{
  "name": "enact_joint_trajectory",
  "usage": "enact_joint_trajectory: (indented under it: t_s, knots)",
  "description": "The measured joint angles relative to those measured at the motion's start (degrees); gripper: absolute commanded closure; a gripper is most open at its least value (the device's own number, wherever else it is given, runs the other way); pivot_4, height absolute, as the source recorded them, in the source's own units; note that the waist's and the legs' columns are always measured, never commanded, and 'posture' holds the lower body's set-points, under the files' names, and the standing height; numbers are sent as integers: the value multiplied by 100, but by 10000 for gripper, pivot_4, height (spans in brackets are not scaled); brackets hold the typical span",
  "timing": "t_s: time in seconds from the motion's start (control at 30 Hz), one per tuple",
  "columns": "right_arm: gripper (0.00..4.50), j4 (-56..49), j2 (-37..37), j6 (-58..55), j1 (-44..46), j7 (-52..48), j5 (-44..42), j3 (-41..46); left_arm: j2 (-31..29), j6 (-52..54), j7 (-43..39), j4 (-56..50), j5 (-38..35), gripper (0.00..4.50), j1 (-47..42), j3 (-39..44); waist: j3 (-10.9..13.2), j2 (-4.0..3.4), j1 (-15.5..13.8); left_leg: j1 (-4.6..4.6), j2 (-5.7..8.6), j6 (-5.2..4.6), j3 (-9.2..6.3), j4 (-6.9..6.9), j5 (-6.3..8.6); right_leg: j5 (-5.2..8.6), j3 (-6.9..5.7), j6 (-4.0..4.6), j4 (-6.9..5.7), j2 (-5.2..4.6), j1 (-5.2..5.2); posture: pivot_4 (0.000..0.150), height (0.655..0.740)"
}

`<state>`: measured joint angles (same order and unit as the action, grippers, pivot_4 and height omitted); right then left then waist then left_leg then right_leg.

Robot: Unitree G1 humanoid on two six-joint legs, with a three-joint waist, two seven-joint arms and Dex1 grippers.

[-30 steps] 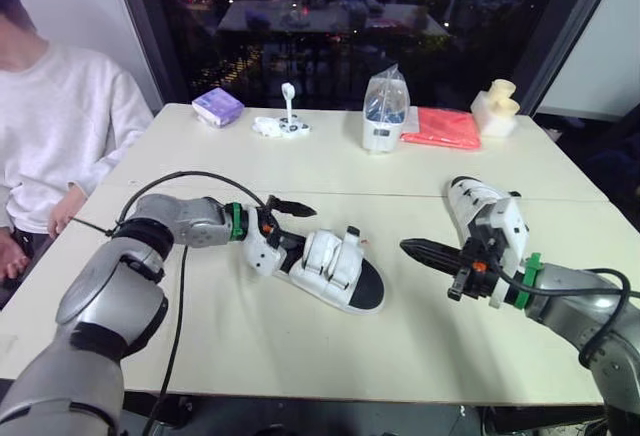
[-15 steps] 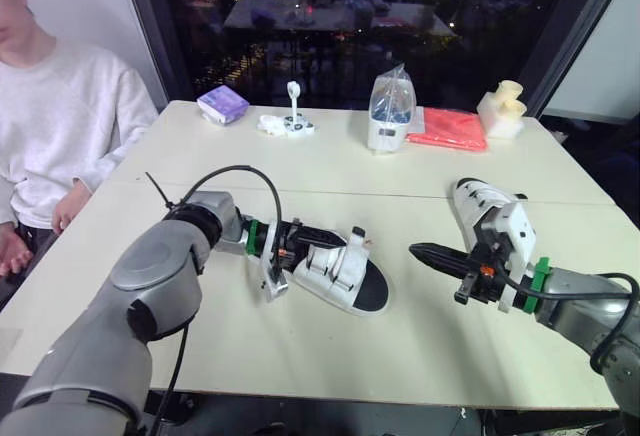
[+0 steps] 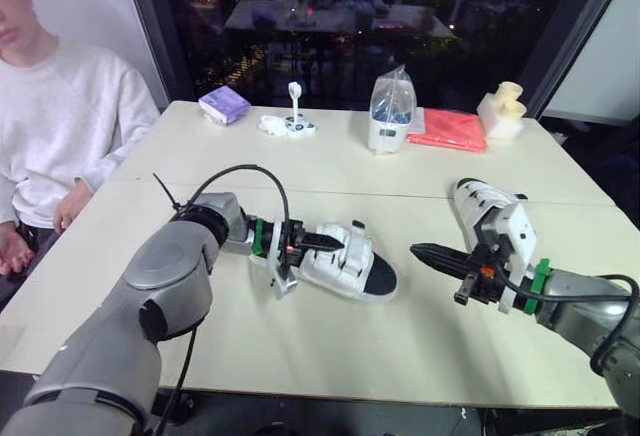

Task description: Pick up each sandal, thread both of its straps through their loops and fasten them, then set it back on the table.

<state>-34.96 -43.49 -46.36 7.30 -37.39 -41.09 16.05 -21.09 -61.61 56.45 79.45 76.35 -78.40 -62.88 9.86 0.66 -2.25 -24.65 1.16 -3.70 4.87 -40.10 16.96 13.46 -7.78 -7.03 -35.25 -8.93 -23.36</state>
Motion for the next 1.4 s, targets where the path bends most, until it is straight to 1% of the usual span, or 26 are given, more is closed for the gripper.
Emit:
enact_joint_trajectory:
  t_s: [0.03,0.07,0.13,0.2,0.27,0.33,0.47,0.57,0.63,0.7,0.73,0.8,0.9,1.03,1.2,1.4]
  knots:
    - [45000,0,0,29,1,1,21,-16,36,105,-752,108,-525,44855,69,520,0,-1,2,0,0,1,1,0,0,0,0,0,-1,0,-2,1500,7400]
    - [45000,0,0,56,2,2,35,-28,68,259,-1326,183,-957,44855,130,906,0,-1,4,0,0,2,0,0,-1,0,-2,0,-1,2,-2,1500,7400]
    - [45000,12,1,98,21,3,57,-89,191,839,-2777,251,-1876,44855,253,1786,0,-3,5,-3,0,4,2,-1,-3,0,-5,0,0,6,-1,1500,7400]
    - [45000,38,2,133,34,2,98,-193,307,1516,-3901,254,-2621,44855,325,2500,0,-3,10,-3,1,5,4,-2,-4,0,-6,0,-2,12,2,1500,7400]
    - [45000,62,2,180,66,-2,152,-274,420,2143,-4677,233,-3238,44855,398,3085,0,-3,11,-3,1,6,5,-2,-5,0,-6,-1,-7,16,2,1500,7400]
    - [45000,111,2,236,123,-8,174,-333,487,2719,-5281,179,-3702,44855,411,3542,0,-3,12,-2,1,6,5,-2,-5,0,-5,-2,-11,19,4,1500,7400]
    - [45000,171,2,311,227,-24,238,-462,699,3646,-6053,84,-4463,44855,436,4275,-1,-3,-6,-2,3,5,3,-2,-5,-1,-5,-3,-18,22,10,1500,7400]
    - [45000,262,4,351,283,-26,279,-551,859,4323,-6206,7,-4751,44855,429,4577,-1,-3,-8,2,4,5,2,-2,-5,-2,-5,-6,-17,23,18,1500,7400]
    - [45000,296,8,363,287,-27,329,-632,923,4610,-6064,-73,-4683,44855,429,4519,-1,-3,-11,5,5,5,1,-2,-5,-2,-5,-7,-17,23,21,1500,7400]
    - [45000,308,15,393,287,-27,370,-661,995,4771,-5675,-112,-4299,44855,425,4103,-2,-2,-12,6,7,5,1,-2,-5,-3,-5,-7,-17,23,24,1500,7400]
    - [45000,308,18,422,288,-27,382,-670,1039,4833,-5434,-140,-3998,44855,423,3781,-2,-2,-9,6,7,5,1,-2,-5,-3,-4,-8,-17,23,24,1500,7400]
    - [45000,308,26,444,288,-25,386,-674,1061,4890,-5169,-158,-3520,44855,406,3274,-2,-2,1,8,6,5,2,-2,-5,-3,-3,-8,-18,25,23,1500,7400]
    - [45000,308,45,465,286,-20,401,-678,1076,5124,-4878,-149,-2872,44855,386,2584,-1,-2,20,9,2,5,4,-2,-5,-3,0,-8,-20,27,18,1500,7400]
    - [45000,308,89,472,281,-9,443,-713,1111,5729,-4764,-34,-2384,44855,371,2098,-1,-2,17,8,1,6,5,-1,-5,-3,3,-8,-24,27,11,1500,7400]
    - [45000,307,148,477,242,5,490,-762,1120,6238,-4761,108,-2181,44855,321,1906,-1,-2,-14,2,2,5,3,-2,-5,-3,2,-8,-22,23,10,1500,7400]
    - [45000,306,156,482,225,37,506,-763,1207,6422,-4754,144,-2183,44855,239,1904,-1,-1,-8,0,3,5,3,-2,-5,-3,2,-8,-18,23,10,1500,7400]
